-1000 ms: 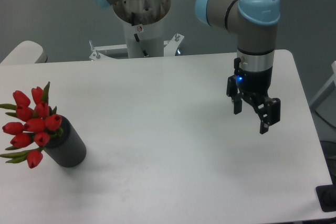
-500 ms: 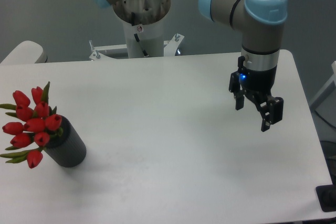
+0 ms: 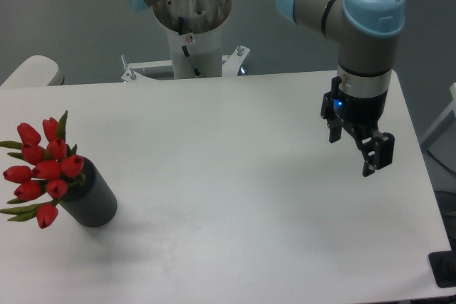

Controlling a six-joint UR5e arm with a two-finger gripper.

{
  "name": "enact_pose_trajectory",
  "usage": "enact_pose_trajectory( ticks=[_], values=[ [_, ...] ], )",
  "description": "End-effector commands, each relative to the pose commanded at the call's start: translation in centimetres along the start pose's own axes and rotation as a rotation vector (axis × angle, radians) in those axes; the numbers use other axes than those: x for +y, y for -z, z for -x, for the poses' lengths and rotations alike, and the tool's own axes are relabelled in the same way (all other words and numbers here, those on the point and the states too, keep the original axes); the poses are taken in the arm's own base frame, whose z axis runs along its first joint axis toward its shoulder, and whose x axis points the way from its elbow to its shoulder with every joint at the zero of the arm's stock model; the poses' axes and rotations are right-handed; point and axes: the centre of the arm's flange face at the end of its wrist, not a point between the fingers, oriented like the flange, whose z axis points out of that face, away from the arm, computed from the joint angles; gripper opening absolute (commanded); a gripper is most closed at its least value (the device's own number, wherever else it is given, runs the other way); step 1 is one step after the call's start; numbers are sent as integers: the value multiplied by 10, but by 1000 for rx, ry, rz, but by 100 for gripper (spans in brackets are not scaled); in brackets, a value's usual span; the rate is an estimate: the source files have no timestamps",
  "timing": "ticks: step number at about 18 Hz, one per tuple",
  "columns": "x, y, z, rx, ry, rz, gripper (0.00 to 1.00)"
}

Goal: Insert the flowers into the vase

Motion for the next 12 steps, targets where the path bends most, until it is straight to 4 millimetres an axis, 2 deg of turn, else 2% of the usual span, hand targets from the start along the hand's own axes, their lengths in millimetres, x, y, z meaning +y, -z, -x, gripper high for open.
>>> enact_pose_trajectory(
  ticks=[5, 12],
  values=[
    [-6, 8, 12, 5, -2, -4, 100],
    [-4, 9, 14, 9, -5, 9, 100]
  ],
)
